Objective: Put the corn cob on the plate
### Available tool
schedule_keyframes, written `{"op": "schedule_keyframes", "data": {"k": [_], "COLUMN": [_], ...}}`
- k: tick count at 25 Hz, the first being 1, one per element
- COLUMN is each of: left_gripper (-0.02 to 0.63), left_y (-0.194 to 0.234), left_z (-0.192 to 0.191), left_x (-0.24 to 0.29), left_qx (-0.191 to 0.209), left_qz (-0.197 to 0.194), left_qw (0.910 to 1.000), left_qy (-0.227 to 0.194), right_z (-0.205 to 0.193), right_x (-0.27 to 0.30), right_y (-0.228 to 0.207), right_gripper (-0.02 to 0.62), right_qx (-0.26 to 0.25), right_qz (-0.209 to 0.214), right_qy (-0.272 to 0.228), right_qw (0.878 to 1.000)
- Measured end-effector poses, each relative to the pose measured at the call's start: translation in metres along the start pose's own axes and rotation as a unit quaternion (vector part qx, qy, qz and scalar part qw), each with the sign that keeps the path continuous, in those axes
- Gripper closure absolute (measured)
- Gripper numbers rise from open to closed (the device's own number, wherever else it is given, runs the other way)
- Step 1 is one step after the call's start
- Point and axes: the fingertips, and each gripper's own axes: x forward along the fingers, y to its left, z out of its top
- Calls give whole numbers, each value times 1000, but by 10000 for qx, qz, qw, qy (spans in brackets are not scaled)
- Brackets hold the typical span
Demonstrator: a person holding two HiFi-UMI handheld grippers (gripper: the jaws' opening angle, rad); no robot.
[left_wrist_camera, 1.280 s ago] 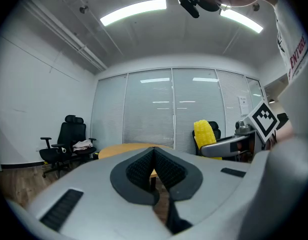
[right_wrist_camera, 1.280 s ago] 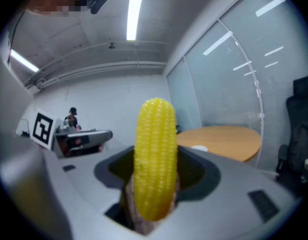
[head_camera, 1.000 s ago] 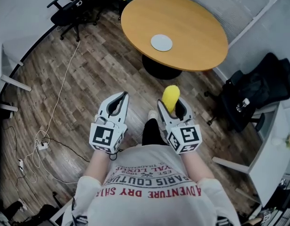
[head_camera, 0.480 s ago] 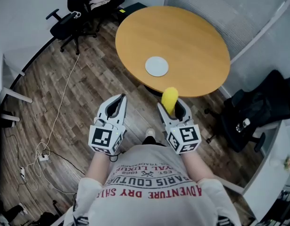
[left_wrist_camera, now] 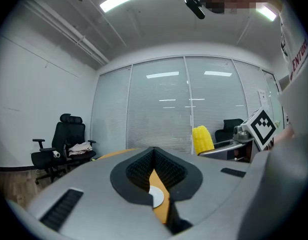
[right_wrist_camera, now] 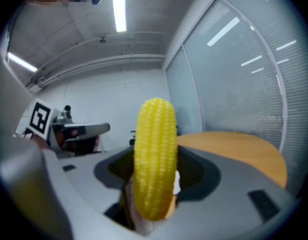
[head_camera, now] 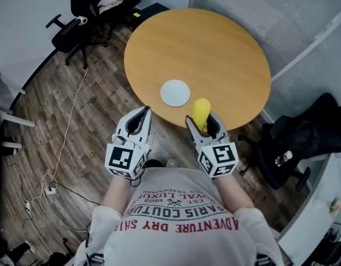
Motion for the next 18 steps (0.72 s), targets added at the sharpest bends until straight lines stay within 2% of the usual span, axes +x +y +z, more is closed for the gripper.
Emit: {"op": "schedule_keyframes", "data": {"k": [5, 10, 18], "left_gripper": [574, 574, 574], "left_y": [13, 19, 65], "left_z": [-5, -17, -14], "left_x": [31, 63, 126], "left_qx": [-139, -215, -215], "left_qz": [-46, -277, -768], "left_qw": [9999, 9991, 9963], "left_qy": [82, 231, 332], "right_z": [0, -8, -2], "right_x": [22, 43, 96], "right_y": [-17, -38, -66], "right_gripper": [331, 331, 330], "right_qx": [115, 375, 571], "right_qz": [-68, -217, -756], "right_qy": [89, 259, 413], "right_qw": [9999, 9987, 9946]}}
